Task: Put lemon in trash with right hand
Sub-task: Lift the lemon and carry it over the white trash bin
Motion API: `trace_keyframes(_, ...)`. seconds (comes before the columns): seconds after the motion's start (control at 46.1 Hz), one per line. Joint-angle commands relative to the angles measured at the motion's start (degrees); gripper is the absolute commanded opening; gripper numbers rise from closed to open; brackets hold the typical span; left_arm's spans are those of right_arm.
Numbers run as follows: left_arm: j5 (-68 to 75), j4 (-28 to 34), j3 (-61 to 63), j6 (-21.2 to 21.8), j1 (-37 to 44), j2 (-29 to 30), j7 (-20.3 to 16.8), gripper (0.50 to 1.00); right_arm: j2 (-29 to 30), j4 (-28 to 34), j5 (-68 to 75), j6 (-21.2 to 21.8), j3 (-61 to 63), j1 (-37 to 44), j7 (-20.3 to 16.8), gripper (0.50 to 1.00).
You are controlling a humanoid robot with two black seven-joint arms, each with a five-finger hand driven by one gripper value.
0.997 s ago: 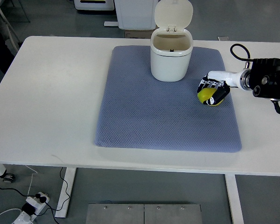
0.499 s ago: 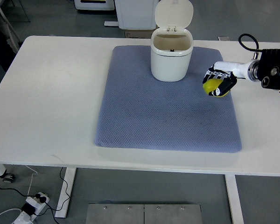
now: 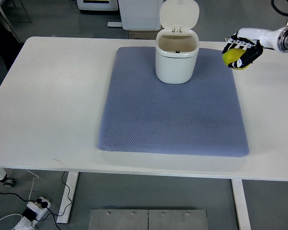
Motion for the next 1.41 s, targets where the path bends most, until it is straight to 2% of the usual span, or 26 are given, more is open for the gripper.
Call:
trace_keyframes(0.0,0.0,0.0,0.0,0.0,0.0,0.0,0.0,1.0,-0.29,0.02,0.12,0.78,0.21,1.18,-0.09,0.5)
trace_keyframes(0.651,0.0,0.0,0.0,0.0,0.0,0.0,0.0,1.0,-0.9,0.02,14.97,1.04,10.14,3.2,-3.96,0.5)
trace_keyframes(1.084,0.0,0.0,0.0,0.0,0.0,0.0,0.0,1.0,1.99,-1.38,22.09,-3.7,17.17,-1.28,-4.75,0.5)
trace_keyframes(1.388,0.0,0.0,0.0,0.0,0.0,0.0,0.0,1.0,5.16,-6.12,26.14,-7.31,22.44,-6.64,-4.75,0.5)
